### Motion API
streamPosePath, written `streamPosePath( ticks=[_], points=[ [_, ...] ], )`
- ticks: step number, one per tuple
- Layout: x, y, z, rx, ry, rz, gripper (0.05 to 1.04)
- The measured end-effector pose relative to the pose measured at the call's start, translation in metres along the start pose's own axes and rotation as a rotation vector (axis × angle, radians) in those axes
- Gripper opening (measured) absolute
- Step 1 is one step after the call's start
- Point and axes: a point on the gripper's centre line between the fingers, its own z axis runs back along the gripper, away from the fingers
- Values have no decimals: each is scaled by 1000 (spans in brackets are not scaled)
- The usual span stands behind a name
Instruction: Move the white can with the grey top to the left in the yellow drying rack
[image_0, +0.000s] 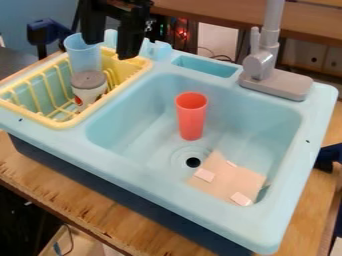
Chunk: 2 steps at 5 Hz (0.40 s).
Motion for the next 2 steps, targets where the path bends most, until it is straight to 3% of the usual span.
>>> streamPosePath(
  ticks=[1,2],
  points=[
    [2,-1,-12,-10,40,-1,1001],
    [8,2,-20,7,46,38,1001]
  ],
)
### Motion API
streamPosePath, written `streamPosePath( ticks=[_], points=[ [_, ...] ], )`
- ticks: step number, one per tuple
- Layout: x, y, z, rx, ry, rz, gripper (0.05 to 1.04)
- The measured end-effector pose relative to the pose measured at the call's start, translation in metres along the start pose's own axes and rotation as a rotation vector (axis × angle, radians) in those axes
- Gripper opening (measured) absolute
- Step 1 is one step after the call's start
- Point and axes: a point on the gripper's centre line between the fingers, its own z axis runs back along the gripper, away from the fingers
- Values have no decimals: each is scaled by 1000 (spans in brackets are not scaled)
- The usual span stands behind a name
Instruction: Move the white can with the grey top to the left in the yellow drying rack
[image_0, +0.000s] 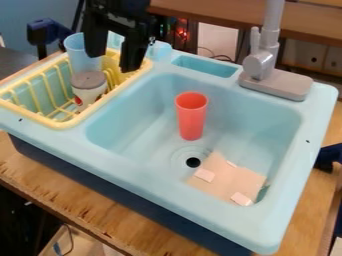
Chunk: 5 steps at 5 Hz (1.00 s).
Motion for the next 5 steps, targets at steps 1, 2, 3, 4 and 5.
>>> streamPosePath(
  ticks=[1,2,3,4,5],
  points=[
    [8,-1,-4,-15,-21,-17,1001],
    [14,3,-7,-62,-42,-39,1001],
    [23,8,-8,-150,-99,-75,1001],
    [28,11,-9,-173,-122,-89,1001],
    [30,11,-9,-182,-136,-105,1001]
  ],
)
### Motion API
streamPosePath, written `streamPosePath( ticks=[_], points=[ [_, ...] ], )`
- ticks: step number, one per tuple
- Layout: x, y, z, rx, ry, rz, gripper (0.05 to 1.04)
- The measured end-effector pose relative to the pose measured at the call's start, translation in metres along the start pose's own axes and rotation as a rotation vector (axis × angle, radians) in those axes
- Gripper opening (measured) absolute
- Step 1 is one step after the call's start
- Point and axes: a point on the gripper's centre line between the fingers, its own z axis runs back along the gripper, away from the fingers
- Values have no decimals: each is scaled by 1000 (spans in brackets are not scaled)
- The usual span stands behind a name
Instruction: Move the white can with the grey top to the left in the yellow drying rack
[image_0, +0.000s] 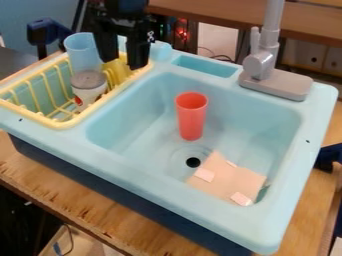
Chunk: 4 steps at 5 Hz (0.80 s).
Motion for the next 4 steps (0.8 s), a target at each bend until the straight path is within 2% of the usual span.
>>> streamPosePath(
  ticks=[3,4],
  points=[
    [-15,-3,-29,-18,80,-18,1001],
    [-29,-5,-19,12,80,-11,1001]
  ],
)
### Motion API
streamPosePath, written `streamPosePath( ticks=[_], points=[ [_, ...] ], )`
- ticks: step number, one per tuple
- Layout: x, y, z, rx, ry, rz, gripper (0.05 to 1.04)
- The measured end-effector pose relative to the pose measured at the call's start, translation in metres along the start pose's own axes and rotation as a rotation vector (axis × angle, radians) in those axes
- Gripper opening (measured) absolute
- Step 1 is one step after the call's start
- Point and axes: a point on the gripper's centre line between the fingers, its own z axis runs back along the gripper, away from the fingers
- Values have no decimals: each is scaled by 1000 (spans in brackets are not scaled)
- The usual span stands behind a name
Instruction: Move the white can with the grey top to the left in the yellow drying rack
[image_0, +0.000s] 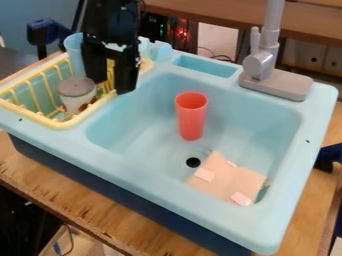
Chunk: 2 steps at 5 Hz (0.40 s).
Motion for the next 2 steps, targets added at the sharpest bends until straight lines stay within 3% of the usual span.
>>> streamPosePath(
  ticks=[2],
  points=[
    [-21,-6,2,7,28,21,1001]
  ],
)
